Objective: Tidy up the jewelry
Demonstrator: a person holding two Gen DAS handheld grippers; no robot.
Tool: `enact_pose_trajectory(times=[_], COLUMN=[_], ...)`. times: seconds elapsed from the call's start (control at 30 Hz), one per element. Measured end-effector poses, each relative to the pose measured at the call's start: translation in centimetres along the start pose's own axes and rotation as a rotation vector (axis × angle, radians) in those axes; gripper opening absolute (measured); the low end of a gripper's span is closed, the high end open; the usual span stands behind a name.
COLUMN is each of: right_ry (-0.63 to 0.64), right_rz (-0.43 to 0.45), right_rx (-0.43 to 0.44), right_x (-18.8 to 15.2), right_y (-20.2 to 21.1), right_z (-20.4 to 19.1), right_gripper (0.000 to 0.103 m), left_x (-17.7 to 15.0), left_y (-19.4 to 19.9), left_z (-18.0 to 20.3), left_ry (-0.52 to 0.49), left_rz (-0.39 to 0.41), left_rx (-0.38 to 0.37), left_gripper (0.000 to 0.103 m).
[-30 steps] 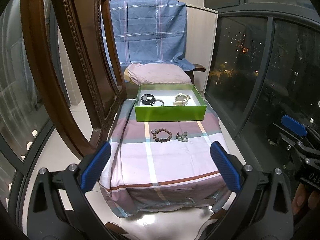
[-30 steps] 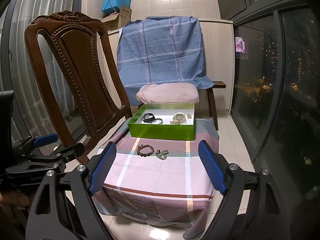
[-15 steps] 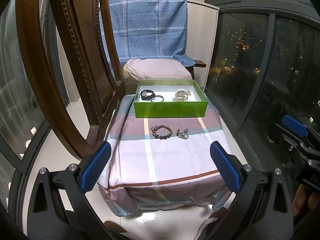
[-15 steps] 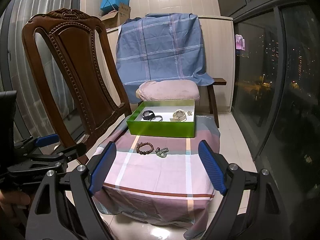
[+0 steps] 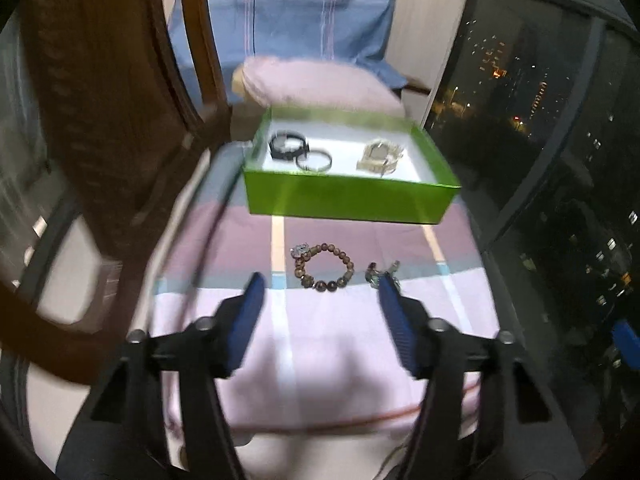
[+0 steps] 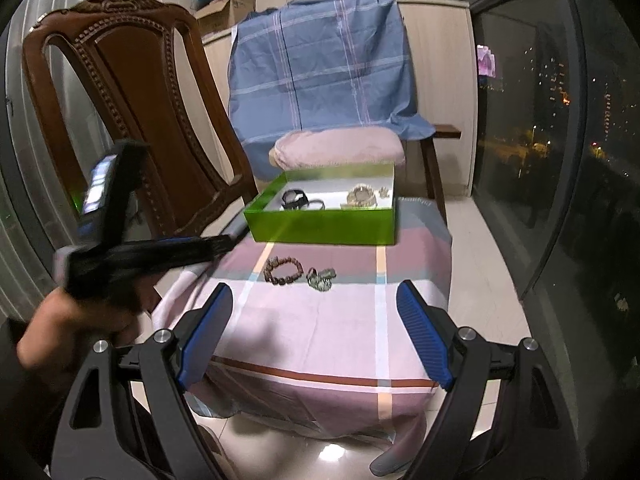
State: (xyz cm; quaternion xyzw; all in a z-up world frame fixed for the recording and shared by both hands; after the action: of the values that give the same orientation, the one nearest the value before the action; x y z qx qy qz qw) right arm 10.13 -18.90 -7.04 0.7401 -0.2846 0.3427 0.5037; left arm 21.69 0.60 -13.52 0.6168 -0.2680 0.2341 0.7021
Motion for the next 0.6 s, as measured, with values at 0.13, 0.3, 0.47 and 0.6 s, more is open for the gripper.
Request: enact_pose_trajectory(times=[0.13, 0.3, 0.47, 0.6], right_ry=[0.018, 0.033, 0.053, 0.061], right_rz=[-0.042, -0.085, -0.117, -0.130], right_rx=[0.009, 0.013, 0.020, 0.026], right_x=[-0.7, -1.3, -1.5, -1.4], right_y=[-2.2, -4.7, -6.8, -7.7], right_z=[0.5, 1.0, 1.2, 1.3], right_gripper=[0.082, 0.082, 0.082, 0.082], left_x=[0.5, 0.9, 1.0, 1.0], left_y=[-5.5, -9.6, -12.4, -13.6], left_z=[-0.7, -1.4, -1.8, -2.2], left_ry=[0.053, 0.082, 0.097, 0.119], left_rz=[-0.083, -0.122, -0.158, -0.175], left_rx=[-0.020, 0.002, -0.009, -0.017], left_gripper=[0.043, 0.043, 0.036, 0.028])
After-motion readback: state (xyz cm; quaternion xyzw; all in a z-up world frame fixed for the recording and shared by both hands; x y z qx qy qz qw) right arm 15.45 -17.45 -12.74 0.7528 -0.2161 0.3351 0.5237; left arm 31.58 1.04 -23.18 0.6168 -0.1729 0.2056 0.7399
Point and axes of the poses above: each gripper's, at about its wrist camera, not at the fingertips, and y roughly against the way its jaws point, z to its right, x to its top, the point moved 6 cm from there along -y, roughly the way its jaws point, and after that the axes turned 6 degrees about -y, right-handed, at the moved point
